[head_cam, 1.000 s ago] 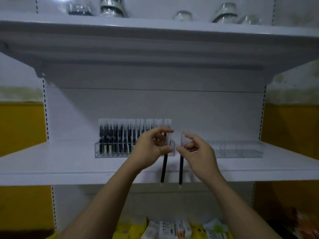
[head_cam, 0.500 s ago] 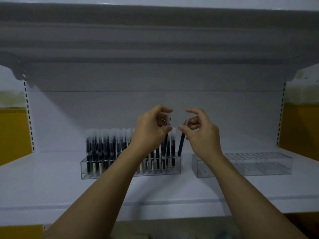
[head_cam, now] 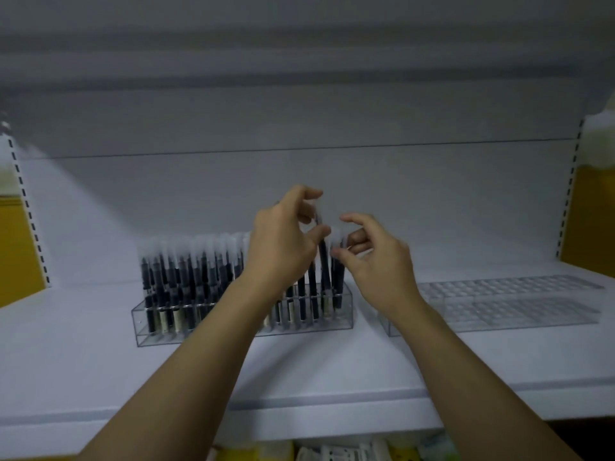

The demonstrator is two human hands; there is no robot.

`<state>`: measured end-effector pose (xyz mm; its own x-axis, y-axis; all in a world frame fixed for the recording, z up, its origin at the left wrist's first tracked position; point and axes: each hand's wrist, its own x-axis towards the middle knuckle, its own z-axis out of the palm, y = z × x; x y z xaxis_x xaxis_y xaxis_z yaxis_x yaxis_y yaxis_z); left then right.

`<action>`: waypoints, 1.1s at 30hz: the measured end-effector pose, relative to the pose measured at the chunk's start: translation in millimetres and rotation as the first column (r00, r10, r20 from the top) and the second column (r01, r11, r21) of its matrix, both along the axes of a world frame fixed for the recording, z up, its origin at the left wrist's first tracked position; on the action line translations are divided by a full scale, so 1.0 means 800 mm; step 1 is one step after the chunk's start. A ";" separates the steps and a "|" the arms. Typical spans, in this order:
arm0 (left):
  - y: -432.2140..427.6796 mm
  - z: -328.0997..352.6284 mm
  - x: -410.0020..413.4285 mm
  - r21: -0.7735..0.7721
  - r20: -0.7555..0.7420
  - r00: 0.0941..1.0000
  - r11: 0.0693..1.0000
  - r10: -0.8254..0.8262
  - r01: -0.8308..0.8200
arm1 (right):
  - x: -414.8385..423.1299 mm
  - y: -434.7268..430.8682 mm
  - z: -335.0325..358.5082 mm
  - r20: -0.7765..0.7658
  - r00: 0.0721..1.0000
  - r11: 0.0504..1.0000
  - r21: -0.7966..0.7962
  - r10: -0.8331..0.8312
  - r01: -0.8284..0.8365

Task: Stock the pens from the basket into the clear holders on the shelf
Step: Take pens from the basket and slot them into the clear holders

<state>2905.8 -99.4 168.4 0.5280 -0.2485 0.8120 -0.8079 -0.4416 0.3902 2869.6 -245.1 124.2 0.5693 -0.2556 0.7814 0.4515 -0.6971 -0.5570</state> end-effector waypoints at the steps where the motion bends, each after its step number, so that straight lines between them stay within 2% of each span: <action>1: 0.000 0.001 0.000 0.021 0.008 0.999 0.999 0.031 -0.031 | -0.002 0.001 -0.003 -0.015 0.999 0.998 -0.056 -0.039 0.038; 2: 0.000 0.002 0.001 0.057 0.007 0.998 0.996 0.062 -0.062 | -0.004 0.002 -0.005 -0.029 0.995 0.988 -0.127 -0.092 0.087; 4: -0.002 0.000 0.003 0.227 0.008 0.992 0.966 0.122 -0.121 | -0.009 0.002 -0.008 -0.057 0.977 0.947 -0.265 -0.204 0.182; 5: -0.004 -0.003 0.003 0.317 0.020 0.991 0.939 0.134 -0.133 | -0.012 0.002 -0.009 -0.075 0.968 0.930 -0.305 -0.238 0.205; 7: -0.005 -0.011 0.003 0.386 0.043 0.991 0.913 0.126 -0.133 | -0.014 0.003 -0.013 -0.119 0.957 0.917 -0.339 -0.264 0.210; 11: -0.004 -0.014 0.007 0.384 0.111 0.980 0.903 0.163 -0.193 | -0.012 0.004 -0.016 -0.165 0.952 0.924 -0.331 -0.258 0.193; 20: 0.001 -0.015 -0.001 0.417 0.162 0.957 0.863 0.239 -0.286 | -0.021 0.008 -0.005 -0.292 0.938 0.933 -0.351 -0.187 0.077; 24: 0.014 -0.022 -0.013 0.454 0.211 0.947 0.834 0.241 -0.313 | -0.038 0.013 -0.010 -0.267 0.940 0.920 -0.379 -0.212 0.100; 27: 0.025 -0.027 -0.030 0.438 0.211 0.952 0.849 0.223 -0.296 | -0.053 0.016 -0.005 -0.250 0.940 0.922 -0.364 -0.233 0.132; 33: 0.059 -0.061 -0.078 0.355 0.244 0.950 0.894 0.193 -0.273 | -0.107 0.032 -0.010 -0.193 0.938 0.875 -0.450 -0.288 0.176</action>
<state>2843.1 -52.5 119.7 0.4486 -0.4483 0.7731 -0.7055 -0.7087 -0.0016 2784.0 -219.4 115.8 0.7223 -0.0838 0.6865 0.1349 -0.9565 -0.2587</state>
